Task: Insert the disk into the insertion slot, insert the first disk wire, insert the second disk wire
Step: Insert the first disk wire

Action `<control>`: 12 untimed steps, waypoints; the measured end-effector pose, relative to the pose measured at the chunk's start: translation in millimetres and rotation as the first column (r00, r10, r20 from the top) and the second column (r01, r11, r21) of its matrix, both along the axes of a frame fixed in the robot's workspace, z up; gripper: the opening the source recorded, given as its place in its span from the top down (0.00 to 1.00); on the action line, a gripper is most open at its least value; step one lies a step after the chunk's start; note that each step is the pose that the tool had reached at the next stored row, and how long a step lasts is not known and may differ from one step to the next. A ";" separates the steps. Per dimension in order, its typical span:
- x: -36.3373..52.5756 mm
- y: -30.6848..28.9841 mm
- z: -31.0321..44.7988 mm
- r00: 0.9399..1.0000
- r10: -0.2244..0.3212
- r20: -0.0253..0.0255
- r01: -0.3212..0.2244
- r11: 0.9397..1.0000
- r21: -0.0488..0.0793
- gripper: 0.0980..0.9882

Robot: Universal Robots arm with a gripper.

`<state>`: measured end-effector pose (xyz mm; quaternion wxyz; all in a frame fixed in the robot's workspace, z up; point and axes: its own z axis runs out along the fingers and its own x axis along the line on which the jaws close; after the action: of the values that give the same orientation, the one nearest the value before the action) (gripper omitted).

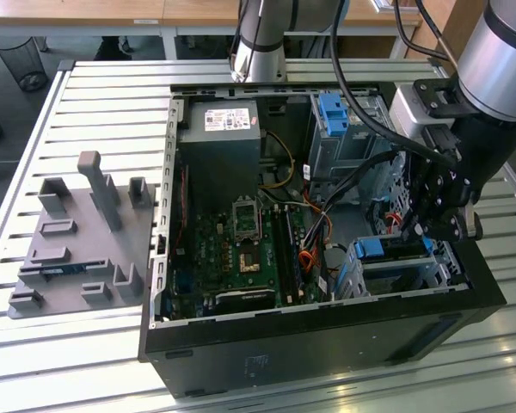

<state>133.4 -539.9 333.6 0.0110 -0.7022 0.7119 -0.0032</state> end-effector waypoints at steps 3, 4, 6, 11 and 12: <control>0.0 0.0 -0.5 1.000 0.000 0.000 0.000 1.000 0.000 0.93; 0.0 0.0 -0.6 1.000 0.000 0.000 0.000 1.000 0.000 0.93; 0.0 0.0 -0.6 1.000 0.000 0.000 0.000 1.000 0.000 0.93; 0.0 0.0 0.0 1.000 0.000 0.000 0.000 1.000 0.000 0.93; 0.0 0.0 0.3 1.000 0.000 0.000 0.000 1.000 0.000 0.93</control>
<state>133.4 -539.9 333.9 0.0111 -0.7022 0.7119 -0.0032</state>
